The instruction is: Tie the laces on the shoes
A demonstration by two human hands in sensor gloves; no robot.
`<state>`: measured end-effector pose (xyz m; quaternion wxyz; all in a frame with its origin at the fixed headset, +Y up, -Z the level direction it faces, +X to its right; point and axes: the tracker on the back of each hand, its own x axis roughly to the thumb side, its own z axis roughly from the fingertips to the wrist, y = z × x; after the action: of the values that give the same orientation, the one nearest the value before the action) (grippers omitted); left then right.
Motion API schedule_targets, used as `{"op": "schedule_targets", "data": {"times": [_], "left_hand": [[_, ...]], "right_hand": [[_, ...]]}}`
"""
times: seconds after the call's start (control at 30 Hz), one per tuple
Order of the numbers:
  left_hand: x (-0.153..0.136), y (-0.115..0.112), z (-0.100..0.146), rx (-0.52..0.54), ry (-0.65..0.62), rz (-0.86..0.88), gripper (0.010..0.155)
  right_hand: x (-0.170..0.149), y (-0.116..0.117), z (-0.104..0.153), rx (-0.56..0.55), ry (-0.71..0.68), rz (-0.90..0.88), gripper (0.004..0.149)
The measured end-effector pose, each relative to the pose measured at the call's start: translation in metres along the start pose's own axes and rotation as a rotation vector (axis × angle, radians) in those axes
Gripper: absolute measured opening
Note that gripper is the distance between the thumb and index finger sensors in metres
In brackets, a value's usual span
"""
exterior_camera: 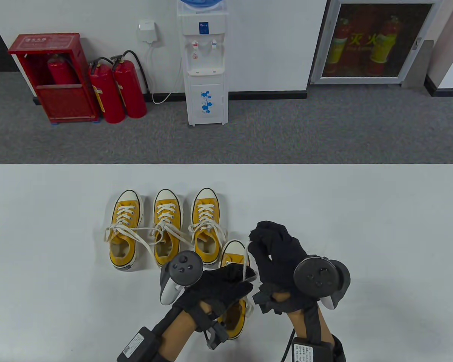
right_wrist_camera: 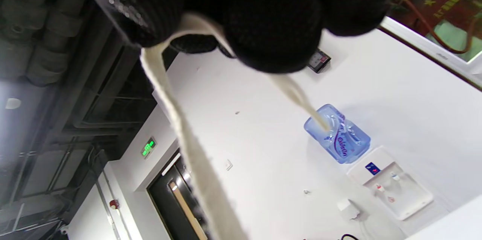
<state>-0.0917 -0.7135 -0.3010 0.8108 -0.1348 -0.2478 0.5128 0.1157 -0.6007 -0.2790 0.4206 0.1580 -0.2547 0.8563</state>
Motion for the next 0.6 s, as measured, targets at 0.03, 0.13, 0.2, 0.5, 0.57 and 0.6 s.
{"op": "schedule_targets", "data": {"times": [0.03,0.13,0.2,0.5,0.57,0.6], "left_hand": [[0.000,-0.001,0.000,0.002,0.001,-0.001,0.044],[0.000,-0.002,0.000,-0.002,0.001,-0.013,0.041],[-0.001,-0.002,0.000,0.003,-0.002,0.007,0.040],[-0.002,-0.002,0.000,-0.014,-0.042,0.220,0.039],[-0.002,-0.002,0.000,-0.018,-0.046,0.274,0.039],[-0.002,-0.002,0.000,-0.019,-0.050,0.295,0.039]], "right_hand": [[-0.003,0.000,0.000,-0.002,0.015,0.003,0.042],[-0.015,0.001,-0.001,0.007,0.064,0.018,0.042],[-0.026,0.005,-0.001,0.026,0.100,0.043,0.042],[-0.080,0.025,0.007,0.113,0.249,0.125,0.042],[-0.088,0.029,0.010,0.141,0.268,0.101,0.042],[-0.091,0.031,0.011,0.149,0.275,0.085,0.042]]}}
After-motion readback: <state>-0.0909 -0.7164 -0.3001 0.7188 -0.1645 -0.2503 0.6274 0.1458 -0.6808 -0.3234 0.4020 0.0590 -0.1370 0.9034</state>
